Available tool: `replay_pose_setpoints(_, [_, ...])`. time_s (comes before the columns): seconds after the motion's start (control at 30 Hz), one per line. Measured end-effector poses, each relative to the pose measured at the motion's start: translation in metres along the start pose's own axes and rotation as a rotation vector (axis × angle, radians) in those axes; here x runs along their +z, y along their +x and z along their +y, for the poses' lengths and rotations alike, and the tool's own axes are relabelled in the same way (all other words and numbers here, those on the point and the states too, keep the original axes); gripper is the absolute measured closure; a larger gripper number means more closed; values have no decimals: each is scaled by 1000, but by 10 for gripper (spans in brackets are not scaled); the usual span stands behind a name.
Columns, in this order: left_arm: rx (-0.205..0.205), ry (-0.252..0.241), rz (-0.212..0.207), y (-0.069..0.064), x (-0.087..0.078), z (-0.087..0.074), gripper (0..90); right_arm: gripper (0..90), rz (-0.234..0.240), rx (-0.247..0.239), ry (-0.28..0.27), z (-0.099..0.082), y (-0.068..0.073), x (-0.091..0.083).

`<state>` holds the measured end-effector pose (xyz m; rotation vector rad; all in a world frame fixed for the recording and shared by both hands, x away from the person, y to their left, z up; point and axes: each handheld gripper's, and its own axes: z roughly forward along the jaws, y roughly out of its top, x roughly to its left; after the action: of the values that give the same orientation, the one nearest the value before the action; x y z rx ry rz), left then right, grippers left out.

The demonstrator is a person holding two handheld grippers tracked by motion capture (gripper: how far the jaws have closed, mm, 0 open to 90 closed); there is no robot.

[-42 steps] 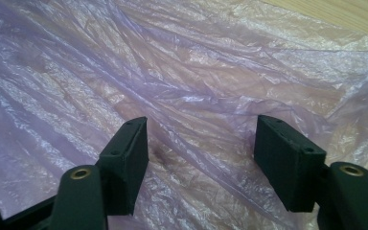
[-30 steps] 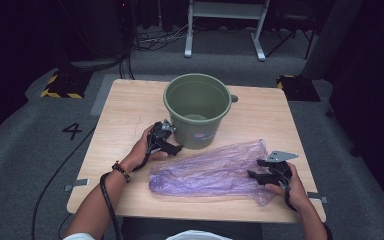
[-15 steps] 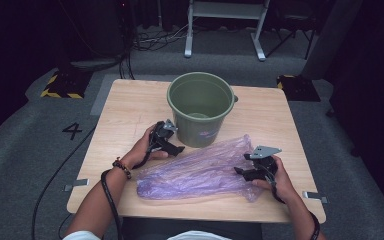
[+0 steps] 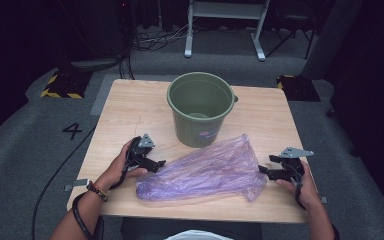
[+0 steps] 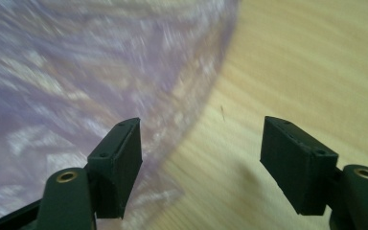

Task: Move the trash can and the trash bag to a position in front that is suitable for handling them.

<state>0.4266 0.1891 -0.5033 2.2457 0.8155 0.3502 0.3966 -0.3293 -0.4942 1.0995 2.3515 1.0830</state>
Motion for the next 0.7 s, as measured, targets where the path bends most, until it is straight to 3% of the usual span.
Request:
replay_pose_setpoints(0.07, [-7, -2, 5, -2, -4, -4, 86, 302, 33, 8, -1, -3, 0, 6])
replay_pose_setpoints(0.17, [-5, -4, 19, -5, -8, -8, 86, 302, 39, 8, -7, -2, 1, 9])
replay_pose_setpoints(0.3, [1, -11, 31, -7, -9, -9, 86, 288, 8, -44, -1, 2, 10, 15])
replay_pose_setpoints(0.37, [-25, 0, 9, -4, -8, -9, 86, 286, 10, -46, 0, 3, 13, 17])
replay_pose_setpoints(0.7, [-20, 2, 4, -4, -8, -9, 86, 282, 3, -39, 1, 5, 15, 19])
